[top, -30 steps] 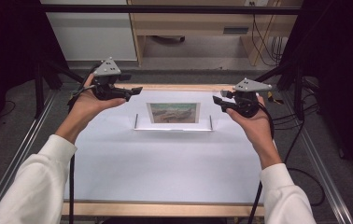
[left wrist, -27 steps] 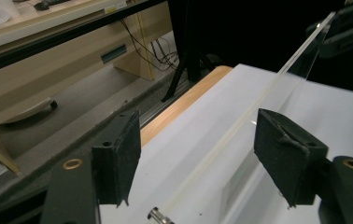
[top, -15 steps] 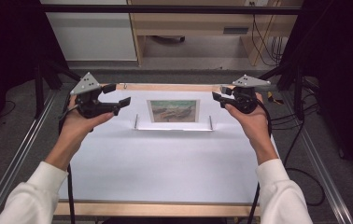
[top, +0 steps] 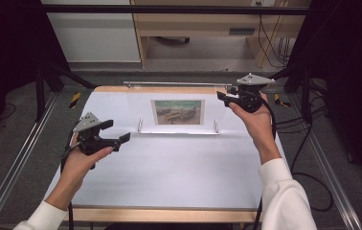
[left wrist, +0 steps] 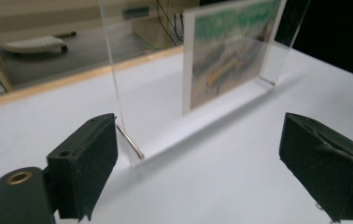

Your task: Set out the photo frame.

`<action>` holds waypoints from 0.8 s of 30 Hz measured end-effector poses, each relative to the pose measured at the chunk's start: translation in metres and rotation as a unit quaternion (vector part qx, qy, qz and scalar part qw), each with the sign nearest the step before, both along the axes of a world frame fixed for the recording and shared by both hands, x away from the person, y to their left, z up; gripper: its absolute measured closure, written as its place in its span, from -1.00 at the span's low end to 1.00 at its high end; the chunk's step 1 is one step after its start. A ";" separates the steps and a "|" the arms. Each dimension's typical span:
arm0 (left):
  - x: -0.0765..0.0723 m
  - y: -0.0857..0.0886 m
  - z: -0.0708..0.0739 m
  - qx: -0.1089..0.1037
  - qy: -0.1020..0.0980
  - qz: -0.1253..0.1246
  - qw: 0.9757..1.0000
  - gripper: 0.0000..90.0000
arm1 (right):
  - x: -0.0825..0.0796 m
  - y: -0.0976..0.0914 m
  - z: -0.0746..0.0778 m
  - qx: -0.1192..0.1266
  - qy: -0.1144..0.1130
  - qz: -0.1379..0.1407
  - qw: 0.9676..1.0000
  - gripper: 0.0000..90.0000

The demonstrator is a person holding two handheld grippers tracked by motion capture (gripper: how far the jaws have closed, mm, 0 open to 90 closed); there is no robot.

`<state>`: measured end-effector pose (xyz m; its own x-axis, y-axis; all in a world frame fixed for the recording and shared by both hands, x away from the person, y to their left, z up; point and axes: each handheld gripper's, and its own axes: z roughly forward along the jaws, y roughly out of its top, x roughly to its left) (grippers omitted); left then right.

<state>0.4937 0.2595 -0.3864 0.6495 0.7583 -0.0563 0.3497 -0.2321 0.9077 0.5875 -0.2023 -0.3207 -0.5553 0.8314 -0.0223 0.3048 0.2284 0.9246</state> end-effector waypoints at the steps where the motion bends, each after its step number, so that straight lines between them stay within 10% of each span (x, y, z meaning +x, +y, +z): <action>1: -0.002 0.000 -0.007 0.009 0.001 0.001 1.000 -0.76 | 0.001 0.000 0.000 0.002 0.000 -0.001 1.000 0.20; 24: -0.027 0.023 -0.064 0.083 0.047 0.015 0.995 -0.78 | 0.011 0.005 -0.004 0.017 0.003 -0.025 1.000 0.11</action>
